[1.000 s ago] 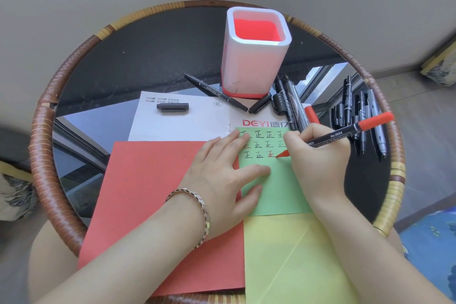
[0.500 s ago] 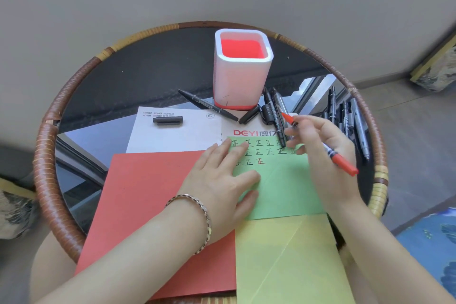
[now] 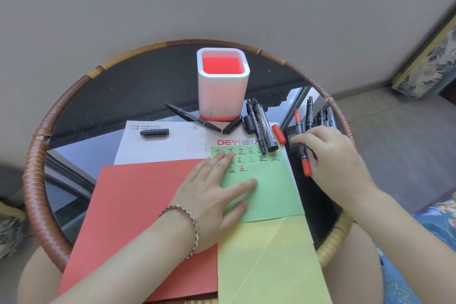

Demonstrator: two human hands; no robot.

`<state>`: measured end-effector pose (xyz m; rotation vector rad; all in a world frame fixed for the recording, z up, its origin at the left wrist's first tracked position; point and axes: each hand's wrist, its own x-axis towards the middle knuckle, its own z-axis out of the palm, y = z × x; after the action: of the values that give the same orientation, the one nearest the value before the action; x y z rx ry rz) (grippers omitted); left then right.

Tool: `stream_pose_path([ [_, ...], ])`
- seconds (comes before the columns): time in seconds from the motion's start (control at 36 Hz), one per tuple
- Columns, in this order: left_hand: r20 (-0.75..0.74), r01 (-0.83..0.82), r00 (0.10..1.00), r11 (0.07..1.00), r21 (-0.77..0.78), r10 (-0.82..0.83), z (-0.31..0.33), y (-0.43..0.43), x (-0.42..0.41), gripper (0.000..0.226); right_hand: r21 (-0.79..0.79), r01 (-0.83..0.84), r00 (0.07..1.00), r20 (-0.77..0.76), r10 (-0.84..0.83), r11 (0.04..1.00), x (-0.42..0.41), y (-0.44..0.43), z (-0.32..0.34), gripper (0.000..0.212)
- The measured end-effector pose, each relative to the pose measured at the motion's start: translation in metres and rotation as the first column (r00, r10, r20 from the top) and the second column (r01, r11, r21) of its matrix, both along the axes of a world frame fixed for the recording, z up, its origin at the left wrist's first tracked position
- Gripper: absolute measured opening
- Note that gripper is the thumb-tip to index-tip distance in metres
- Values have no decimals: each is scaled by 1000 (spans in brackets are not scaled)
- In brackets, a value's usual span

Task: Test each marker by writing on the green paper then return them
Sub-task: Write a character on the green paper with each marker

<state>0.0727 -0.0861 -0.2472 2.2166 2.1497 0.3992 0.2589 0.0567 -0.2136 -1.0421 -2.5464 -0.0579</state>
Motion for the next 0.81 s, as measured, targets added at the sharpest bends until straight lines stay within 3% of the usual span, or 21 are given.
stream_pose_path([
  [0.14, -4, -6, 1000, 1000, -28, 6, 3, -1, 0, 39, 16, -3, 998, 58, 2, 1000, -12, 11, -9, 37],
  [0.33, 14, 3, 1000, 999, -35, -3, 4, -1, 0, 39, -39, 131, 986, -96, -134, 991, -1, 30, 4, 27],
  [0.61, 32, -5, 999, 999, -42, 6, 7, -2, 1, 38, -179, 257, 965, 107, -241, 950, -12, 66, 13, 26],
  [0.81, 55, -1, 998, 999, -40, 3, 6, -1, 1, 38, -343, 376, 924, 71, -375, 861, -29, 63, 15, 36],
])
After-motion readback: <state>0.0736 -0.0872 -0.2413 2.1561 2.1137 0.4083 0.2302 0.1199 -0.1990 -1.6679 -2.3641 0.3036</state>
